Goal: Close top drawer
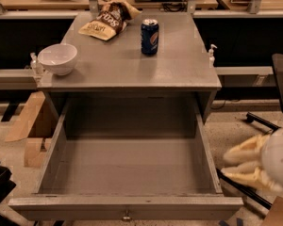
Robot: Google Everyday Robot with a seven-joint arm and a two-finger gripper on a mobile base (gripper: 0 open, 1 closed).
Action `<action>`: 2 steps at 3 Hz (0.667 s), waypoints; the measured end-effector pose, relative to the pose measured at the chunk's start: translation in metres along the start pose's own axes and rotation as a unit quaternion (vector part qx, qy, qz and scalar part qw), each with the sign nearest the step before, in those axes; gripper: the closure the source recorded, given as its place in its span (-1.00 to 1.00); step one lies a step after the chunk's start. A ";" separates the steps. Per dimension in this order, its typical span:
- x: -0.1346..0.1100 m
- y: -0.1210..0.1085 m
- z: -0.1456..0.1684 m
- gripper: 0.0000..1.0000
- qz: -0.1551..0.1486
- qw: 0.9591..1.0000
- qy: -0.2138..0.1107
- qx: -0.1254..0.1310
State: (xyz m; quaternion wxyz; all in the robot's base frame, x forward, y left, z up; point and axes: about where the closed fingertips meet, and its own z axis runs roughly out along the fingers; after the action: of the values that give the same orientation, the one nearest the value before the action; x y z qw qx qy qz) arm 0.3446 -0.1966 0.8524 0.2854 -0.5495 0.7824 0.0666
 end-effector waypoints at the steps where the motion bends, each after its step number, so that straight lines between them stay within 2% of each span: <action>1: 0.034 0.041 0.050 0.78 0.014 0.999 -0.033 -0.018; 2: 0.043 0.054 0.059 1.00 0.002 0.999 -0.031 -0.027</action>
Offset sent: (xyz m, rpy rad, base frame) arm -0.0223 0.0081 -0.0596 0.0717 0.0113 0.0068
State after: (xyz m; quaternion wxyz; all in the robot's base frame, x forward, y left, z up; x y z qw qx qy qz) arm 0.3080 -0.1860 0.7702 0.2946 -0.5528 0.7724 0.1050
